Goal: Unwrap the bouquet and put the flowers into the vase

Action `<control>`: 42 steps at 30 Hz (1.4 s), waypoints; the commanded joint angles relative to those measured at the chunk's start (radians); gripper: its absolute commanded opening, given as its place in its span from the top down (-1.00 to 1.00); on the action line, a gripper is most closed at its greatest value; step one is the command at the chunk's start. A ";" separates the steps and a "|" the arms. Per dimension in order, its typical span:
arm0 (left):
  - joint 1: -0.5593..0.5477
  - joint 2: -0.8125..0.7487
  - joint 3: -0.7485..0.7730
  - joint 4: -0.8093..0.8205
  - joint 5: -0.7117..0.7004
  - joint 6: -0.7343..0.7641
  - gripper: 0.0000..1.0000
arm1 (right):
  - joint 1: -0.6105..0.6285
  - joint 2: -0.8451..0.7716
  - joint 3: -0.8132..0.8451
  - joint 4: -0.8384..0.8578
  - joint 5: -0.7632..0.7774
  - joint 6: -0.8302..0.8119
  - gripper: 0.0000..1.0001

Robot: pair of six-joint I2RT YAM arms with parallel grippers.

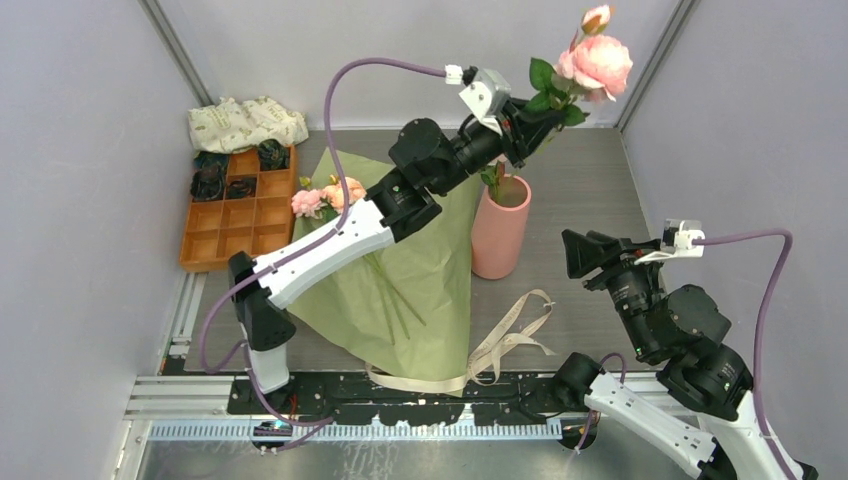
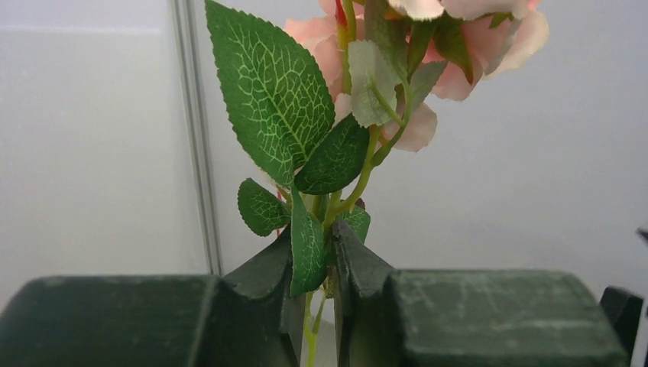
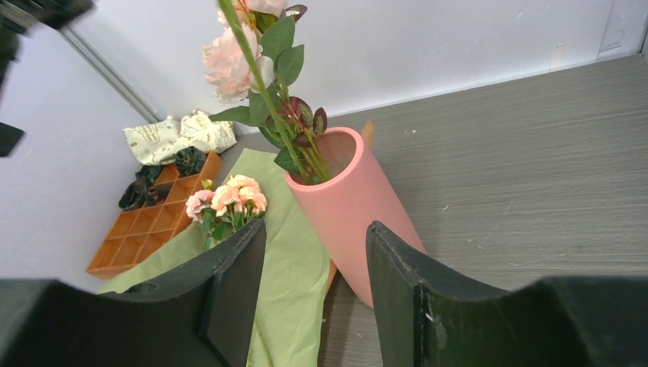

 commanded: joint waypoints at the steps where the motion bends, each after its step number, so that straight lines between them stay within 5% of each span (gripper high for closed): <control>1: 0.009 -0.065 -0.098 0.149 -0.042 -0.014 0.59 | -0.001 -0.010 -0.004 0.032 0.010 -0.007 -0.13; 16: 0.013 -0.104 -0.312 0.156 -0.166 -0.044 -0.22 | -0.002 -0.010 -0.016 0.033 0.008 0.002 -0.23; 30: -0.011 -0.564 -0.682 -0.041 -0.355 0.014 -0.25 | -0.001 0.080 0.046 0.063 -0.046 -0.024 -0.36; 42: -0.013 -0.922 -0.724 -0.543 -0.732 -0.024 -0.22 | -0.001 0.460 0.248 0.169 -0.369 0.014 -0.40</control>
